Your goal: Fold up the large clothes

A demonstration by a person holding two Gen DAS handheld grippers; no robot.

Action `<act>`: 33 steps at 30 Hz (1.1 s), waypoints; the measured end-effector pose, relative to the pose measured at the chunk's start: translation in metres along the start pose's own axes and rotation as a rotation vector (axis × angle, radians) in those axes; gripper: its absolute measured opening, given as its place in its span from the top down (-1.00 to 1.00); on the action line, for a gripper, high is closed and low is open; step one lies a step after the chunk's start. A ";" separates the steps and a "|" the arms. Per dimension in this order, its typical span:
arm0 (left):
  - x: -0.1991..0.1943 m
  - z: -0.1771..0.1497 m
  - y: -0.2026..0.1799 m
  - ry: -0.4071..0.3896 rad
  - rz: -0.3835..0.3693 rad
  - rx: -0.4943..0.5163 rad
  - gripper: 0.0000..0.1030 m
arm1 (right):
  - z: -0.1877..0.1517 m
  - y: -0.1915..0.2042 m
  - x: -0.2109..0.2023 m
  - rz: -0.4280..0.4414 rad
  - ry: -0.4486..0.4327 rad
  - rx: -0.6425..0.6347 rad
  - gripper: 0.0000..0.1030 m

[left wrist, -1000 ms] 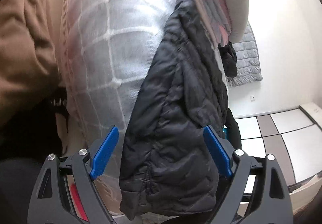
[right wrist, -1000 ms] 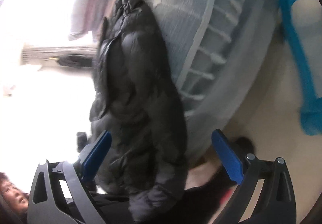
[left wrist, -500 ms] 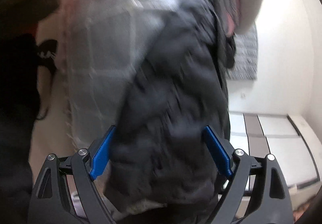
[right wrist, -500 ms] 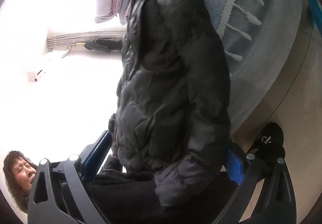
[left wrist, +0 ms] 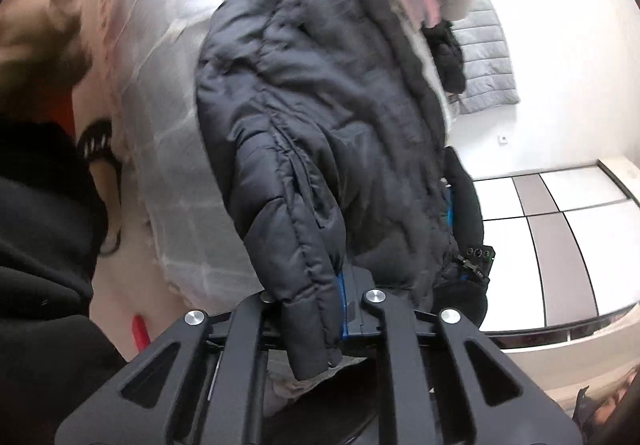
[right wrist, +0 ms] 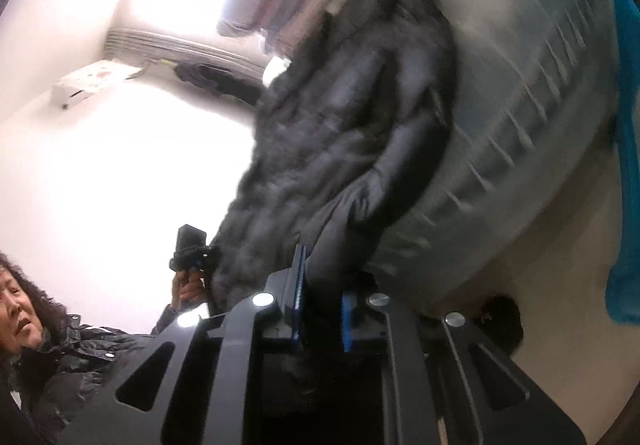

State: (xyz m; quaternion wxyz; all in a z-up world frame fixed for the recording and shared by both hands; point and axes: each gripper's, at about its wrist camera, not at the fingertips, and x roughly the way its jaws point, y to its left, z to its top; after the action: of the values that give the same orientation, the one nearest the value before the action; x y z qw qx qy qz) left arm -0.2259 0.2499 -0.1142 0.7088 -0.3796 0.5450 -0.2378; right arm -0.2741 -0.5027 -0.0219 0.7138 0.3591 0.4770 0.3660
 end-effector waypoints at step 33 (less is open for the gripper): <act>-0.054 -0.009 0.010 0.039 -0.033 0.032 0.56 | -0.070 0.062 0.012 0.036 0.019 0.071 0.31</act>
State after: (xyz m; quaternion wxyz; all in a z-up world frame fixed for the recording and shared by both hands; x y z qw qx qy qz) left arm -0.2516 0.2942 -0.0913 0.6999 -0.3725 0.5487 -0.2652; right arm -0.3482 -0.4514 0.0066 0.6893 0.3893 0.4898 0.3652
